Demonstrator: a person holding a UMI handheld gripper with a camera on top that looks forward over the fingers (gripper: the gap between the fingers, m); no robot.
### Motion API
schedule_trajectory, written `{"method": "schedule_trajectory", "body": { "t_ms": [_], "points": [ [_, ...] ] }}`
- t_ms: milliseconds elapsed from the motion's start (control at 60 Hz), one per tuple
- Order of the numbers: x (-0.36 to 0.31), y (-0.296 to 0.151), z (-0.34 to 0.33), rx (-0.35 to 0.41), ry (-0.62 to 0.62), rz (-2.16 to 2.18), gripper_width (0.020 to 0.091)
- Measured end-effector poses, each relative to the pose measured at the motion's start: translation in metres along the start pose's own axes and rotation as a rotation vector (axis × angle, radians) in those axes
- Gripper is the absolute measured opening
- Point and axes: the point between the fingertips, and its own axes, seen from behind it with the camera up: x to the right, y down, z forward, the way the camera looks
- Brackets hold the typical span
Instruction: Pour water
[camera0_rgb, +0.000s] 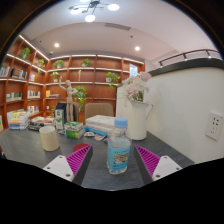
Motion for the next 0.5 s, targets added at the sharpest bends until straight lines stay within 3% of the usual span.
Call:
{"method": "schedule_trajectory", "body": {
  "t_ms": [150,300,367,467,483,500],
  "points": [
    [0.027,0.015,0.037,-0.029,0.026,0.001,0.0851],
    [0.024,0.023,0.067,-0.043,-0.047,0.030,0.0803],
    [0.022,0.013,0.074,-0.008,-0.073,0.043,0.0723],
    [0.011,0.016,0.079,-0.018,-0.110,0.037,0.0580],
    [0.008,0.015,0.079,-0.015,-0.121,0.037,0.0487],
    [0.008,0.015,0.079,-0.014,-0.121,0.034,0.0454]
  ]
}}
